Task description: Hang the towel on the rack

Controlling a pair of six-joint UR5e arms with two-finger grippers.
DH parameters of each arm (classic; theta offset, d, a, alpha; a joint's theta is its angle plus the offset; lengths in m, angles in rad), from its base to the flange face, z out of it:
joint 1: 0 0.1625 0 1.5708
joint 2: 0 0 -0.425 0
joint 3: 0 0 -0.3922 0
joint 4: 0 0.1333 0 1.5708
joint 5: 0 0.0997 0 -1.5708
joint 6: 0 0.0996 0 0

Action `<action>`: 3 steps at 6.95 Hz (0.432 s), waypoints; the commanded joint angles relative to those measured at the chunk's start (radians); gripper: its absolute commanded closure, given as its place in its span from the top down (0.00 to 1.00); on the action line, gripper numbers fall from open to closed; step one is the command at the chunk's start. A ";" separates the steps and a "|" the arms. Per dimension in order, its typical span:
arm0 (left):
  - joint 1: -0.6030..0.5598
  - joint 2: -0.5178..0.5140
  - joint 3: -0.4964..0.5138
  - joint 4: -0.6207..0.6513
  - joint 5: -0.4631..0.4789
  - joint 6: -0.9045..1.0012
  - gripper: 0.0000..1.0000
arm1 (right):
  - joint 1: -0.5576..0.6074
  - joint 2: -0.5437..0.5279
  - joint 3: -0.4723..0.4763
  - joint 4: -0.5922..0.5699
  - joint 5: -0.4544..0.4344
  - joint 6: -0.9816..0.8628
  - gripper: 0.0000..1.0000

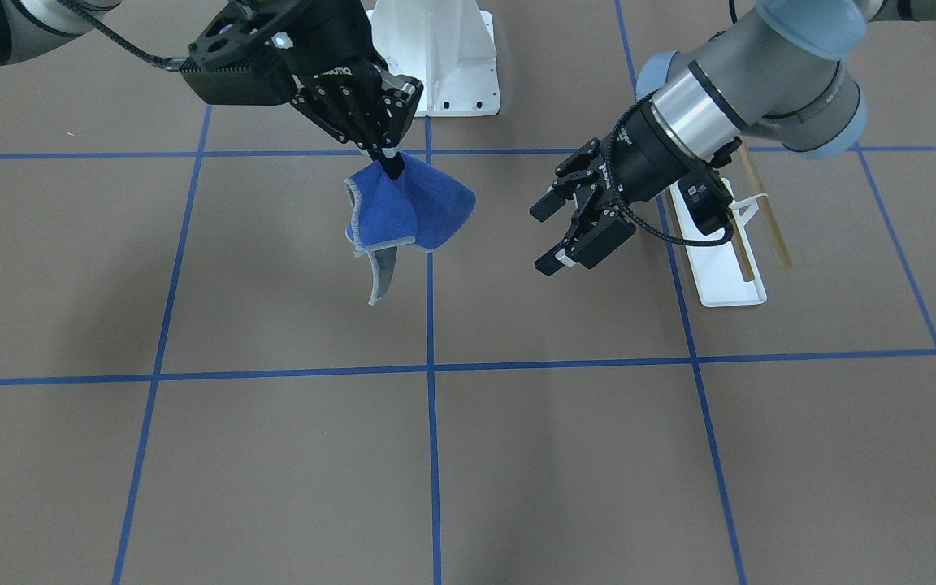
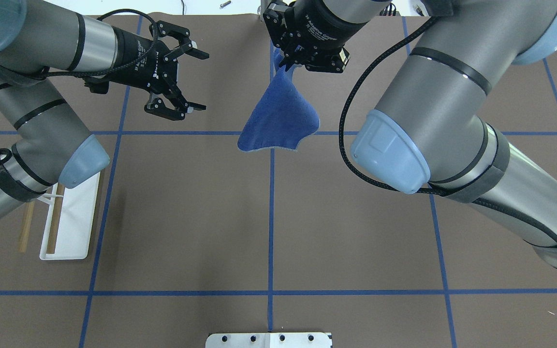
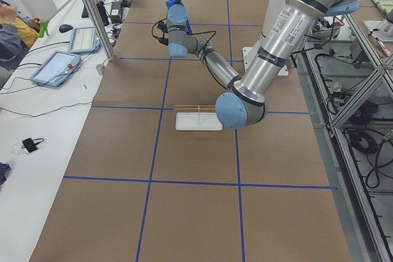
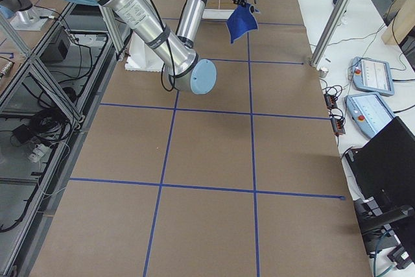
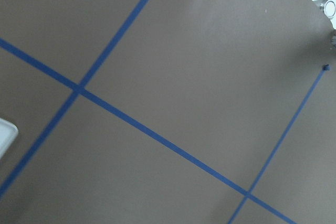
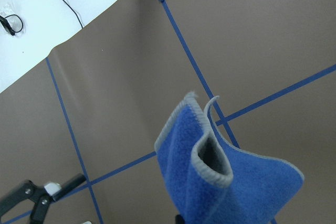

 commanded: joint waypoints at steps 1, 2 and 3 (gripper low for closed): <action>0.033 -0.007 -0.023 -0.006 0.010 -0.108 0.98 | -0.001 0.026 -0.020 0.034 -0.053 0.052 0.00; 0.038 -0.008 -0.043 -0.005 0.010 -0.142 0.98 | 0.001 0.026 -0.032 0.069 -0.059 0.086 0.00; 0.038 -0.007 -0.057 -0.003 0.013 -0.187 0.98 | 0.001 0.027 -0.032 0.077 -0.080 0.107 0.00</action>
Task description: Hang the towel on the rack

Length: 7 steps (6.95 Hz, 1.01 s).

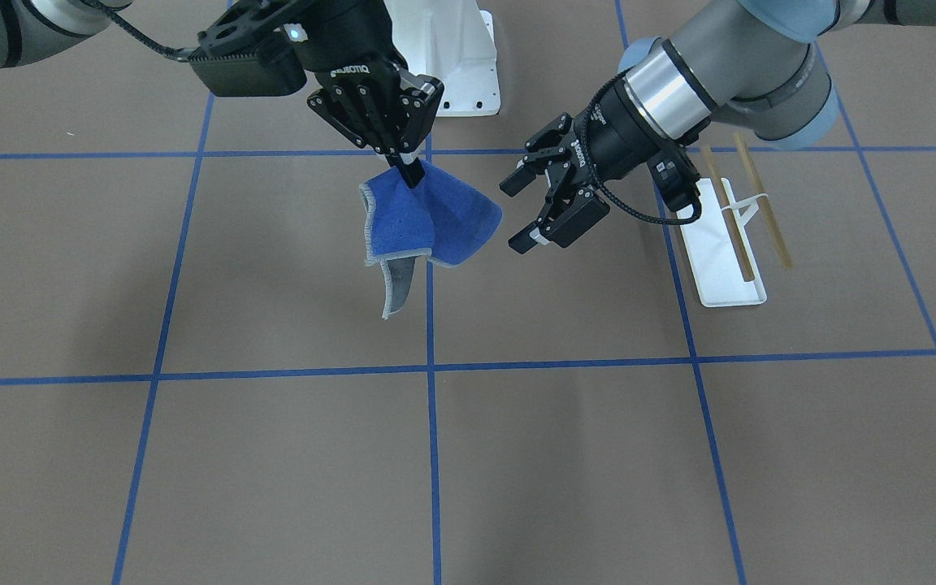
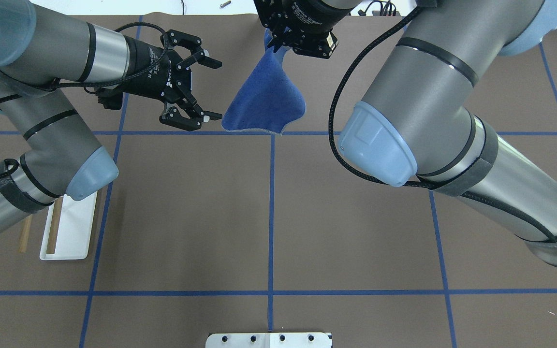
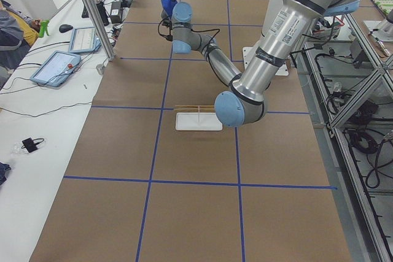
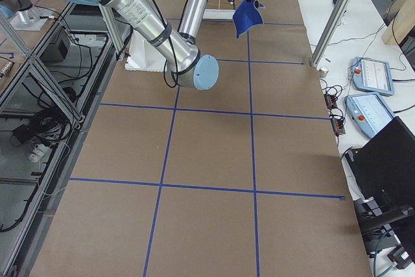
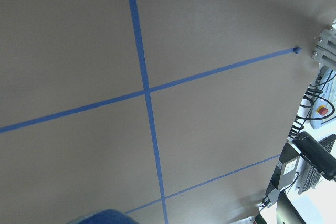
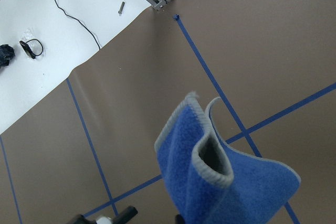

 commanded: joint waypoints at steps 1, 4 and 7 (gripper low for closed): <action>0.022 -0.001 -0.022 0.002 0.051 -0.076 0.98 | 0.001 0.004 -0.005 0.039 -0.023 0.064 0.00; 0.037 0.000 -0.019 0.002 0.072 -0.077 0.93 | 0.004 0.005 0.003 0.085 -0.023 0.110 0.00; 0.036 0.005 -0.024 -0.006 0.070 -0.075 0.00 | 0.004 0.005 0.006 0.085 -0.022 0.110 0.00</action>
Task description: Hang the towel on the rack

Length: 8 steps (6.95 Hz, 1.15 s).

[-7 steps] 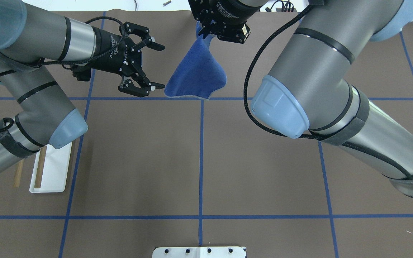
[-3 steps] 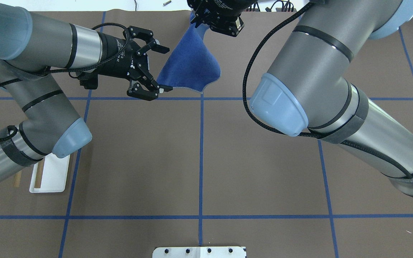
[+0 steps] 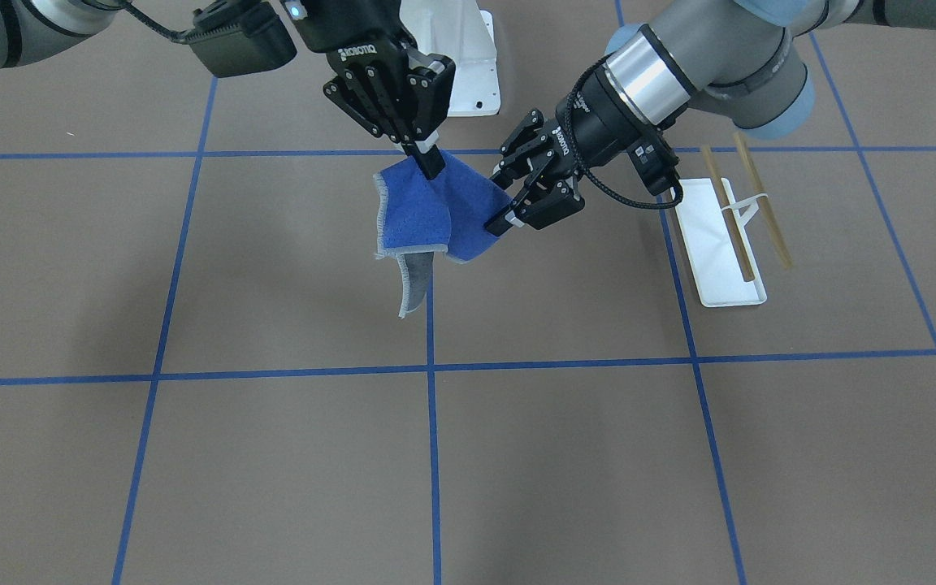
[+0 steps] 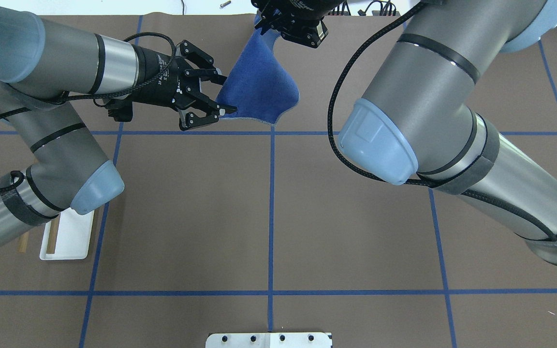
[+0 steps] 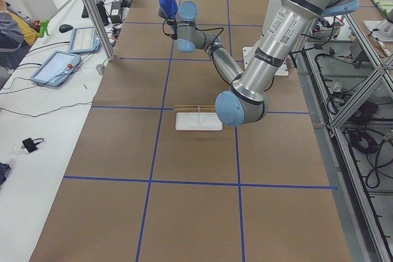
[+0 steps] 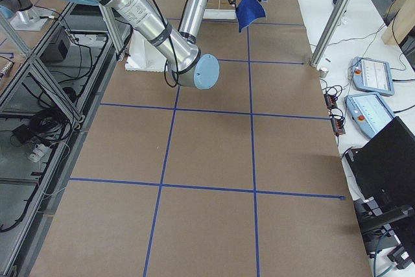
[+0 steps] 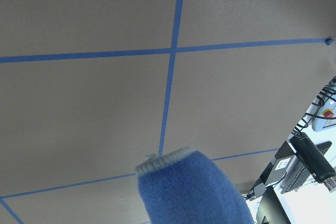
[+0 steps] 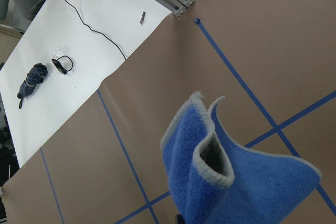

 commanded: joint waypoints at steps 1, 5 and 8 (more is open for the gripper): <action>-0.001 0.005 -0.008 -0.016 -0.001 0.010 0.00 | 0.003 0.000 0.001 0.000 0.001 0.000 0.00; -0.004 0.007 -0.005 -0.031 0.031 0.068 0.00 | 0.006 -0.017 0.001 0.002 -0.001 -0.049 1.00; -0.010 0.115 -0.062 -0.031 0.189 0.696 0.00 | 0.015 -0.067 0.035 0.002 -0.001 -0.102 1.00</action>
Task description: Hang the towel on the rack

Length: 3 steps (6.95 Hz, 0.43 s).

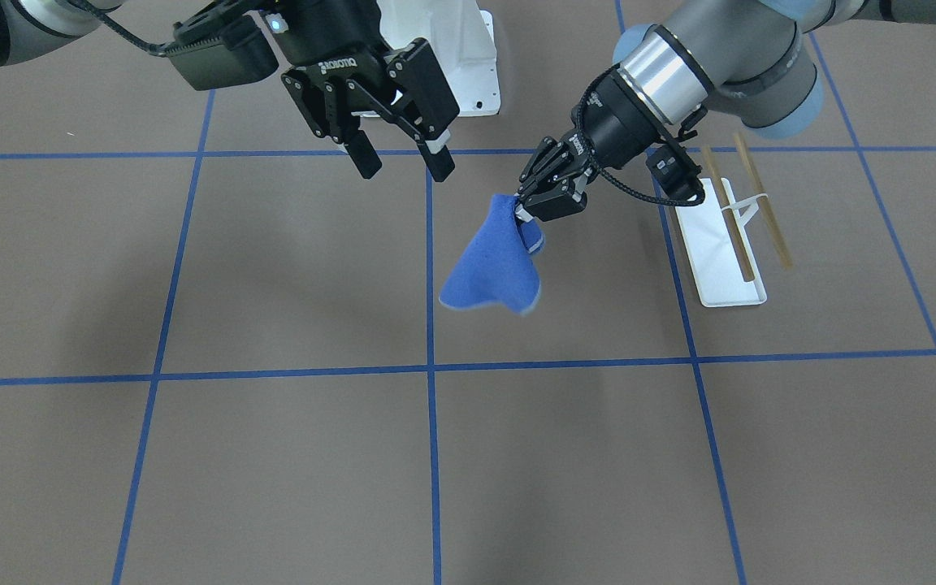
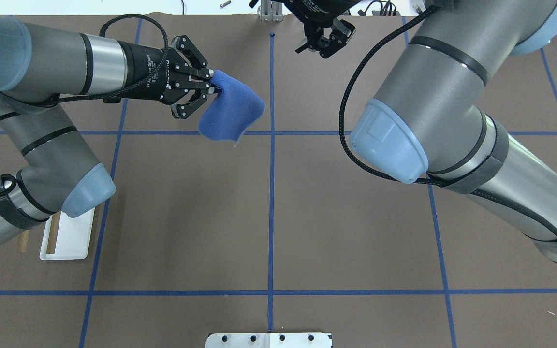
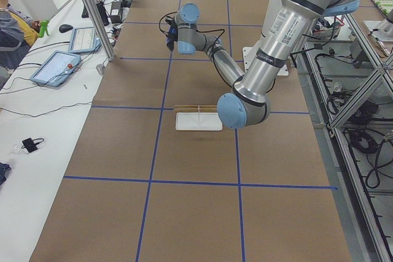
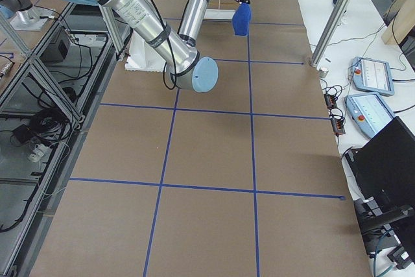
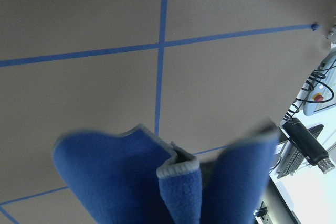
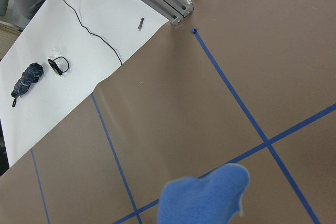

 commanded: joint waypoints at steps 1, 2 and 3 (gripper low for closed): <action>-0.028 0.136 -0.066 0.003 0.092 0.613 0.00 | 0.002 -0.032 0.018 0.000 0.000 -0.035 1.00; -0.036 0.260 -0.100 0.006 0.178 1.026 0.00 | 0.002 -0.044 0.018 0.008 -0.005 -0.052 1.00; -0.034 0.319 -0.104 0.013 0.258 1.316 0.00 | 0.002 -0.078 0.018 0.060 -0.006 -0.053 1.00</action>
